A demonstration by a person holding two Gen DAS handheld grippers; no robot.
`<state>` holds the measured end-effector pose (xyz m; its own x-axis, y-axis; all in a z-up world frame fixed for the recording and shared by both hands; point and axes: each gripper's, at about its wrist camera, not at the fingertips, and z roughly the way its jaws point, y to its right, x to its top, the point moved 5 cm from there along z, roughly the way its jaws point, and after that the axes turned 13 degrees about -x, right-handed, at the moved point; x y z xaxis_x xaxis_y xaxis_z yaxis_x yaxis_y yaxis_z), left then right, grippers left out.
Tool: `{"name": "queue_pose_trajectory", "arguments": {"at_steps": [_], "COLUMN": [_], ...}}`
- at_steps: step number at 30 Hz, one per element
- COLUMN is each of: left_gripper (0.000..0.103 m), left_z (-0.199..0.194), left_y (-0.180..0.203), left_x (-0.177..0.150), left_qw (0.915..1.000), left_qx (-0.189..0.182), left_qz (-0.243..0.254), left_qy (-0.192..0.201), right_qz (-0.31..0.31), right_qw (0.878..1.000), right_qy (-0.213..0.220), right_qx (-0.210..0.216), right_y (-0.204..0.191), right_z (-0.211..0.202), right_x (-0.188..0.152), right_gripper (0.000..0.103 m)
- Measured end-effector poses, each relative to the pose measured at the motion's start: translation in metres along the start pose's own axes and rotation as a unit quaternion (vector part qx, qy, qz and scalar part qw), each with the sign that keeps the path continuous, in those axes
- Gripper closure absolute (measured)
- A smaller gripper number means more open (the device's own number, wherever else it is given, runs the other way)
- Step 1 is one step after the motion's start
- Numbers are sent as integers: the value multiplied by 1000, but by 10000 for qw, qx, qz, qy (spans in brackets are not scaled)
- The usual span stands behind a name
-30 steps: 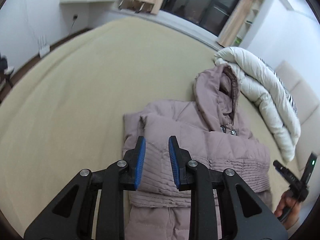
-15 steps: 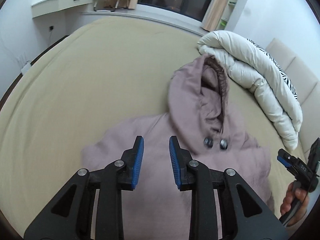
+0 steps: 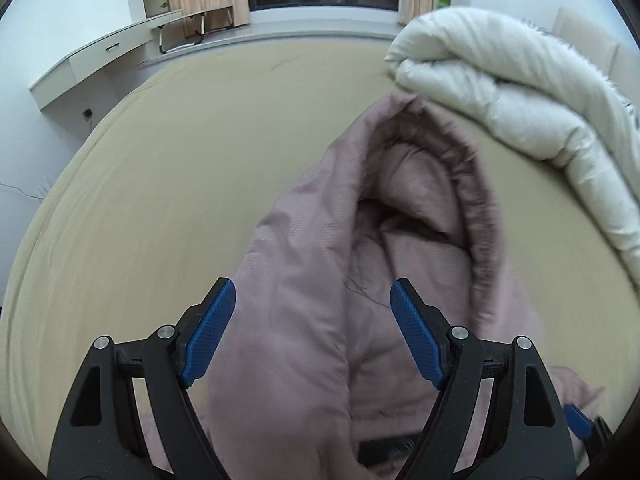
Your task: Fold large clothes
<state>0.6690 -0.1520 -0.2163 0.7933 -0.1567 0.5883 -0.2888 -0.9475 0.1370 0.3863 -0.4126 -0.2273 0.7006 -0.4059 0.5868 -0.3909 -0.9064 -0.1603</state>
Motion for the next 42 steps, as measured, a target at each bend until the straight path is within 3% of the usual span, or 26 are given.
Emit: {"name": "queue_pose_trajectory", "arguments": {"at_steps": [3,6,9,10,12,13,16,21,24,28,32,34,36,38,42], "left_gripper": [24,32,59,72,79,88,93,94,94,94,94,94,94,94,94], "left_z": [32,35,32,31,30,28,-9,-71,-101,-135,-162,-171,-173,-177,-193], "left_y": [-2,-12,-15,-15,-15,-16,-13,-11,-9,-4,-5,-9,-14,-21,-32], "left_x": [-2,6,13,14,15,16,11,-1,-9,-27,-46,-54,-56,-57,-71], "left_qw": [9989,9998,9998,9998,9999,9998,9993,9965,9933,9885,9851,9845,9842,9837,9818], "left_qx": [345,129,-78,-98,-24,-103,-290,-417,-471,-579,-742,-804,-857,-925,-1081], "left_qz": [193,-133,-180,-152,-52,-123,-154,179,303,463,388,298,192,53,-212], "left_qy": [-249,3,-5,-48,-107,-116,188,708,1010,1314,1504,1527,1536,1542,1546], "right_qz": [-285,-299,-309,-341,-409,-466,-344,-262,-371,-458,-170,110,373,471,367], "right_qw": [9996,9995,9995,9994,9990,9986,9990,9967,9979,9975,9979,9984,9972,9972,9978], "right_qy": [57,83,70,77,84,67,196,767,516,475,364,71,-112,-99,361], "right_qx": [-50,2,1,-45,-162,-231,-203,10,95,-248,-514,-549,-645,-566,-424], "right_y": [-6,-7,-7,-8,-12,-14,-15,-34,-63,-91,-99,-94,-83,-73,-61], "right_z": [9,13,13,12,13,12,2,-21,0,30,56,71,75,70,25], "right_x": [-9,-12,-12,-12,-11,-12,-5,40,70,96,116,122,125,126,125], "right_gripper": [16,13,13,13,13,13,16,16,15,15,17,42,81,90,92]}}
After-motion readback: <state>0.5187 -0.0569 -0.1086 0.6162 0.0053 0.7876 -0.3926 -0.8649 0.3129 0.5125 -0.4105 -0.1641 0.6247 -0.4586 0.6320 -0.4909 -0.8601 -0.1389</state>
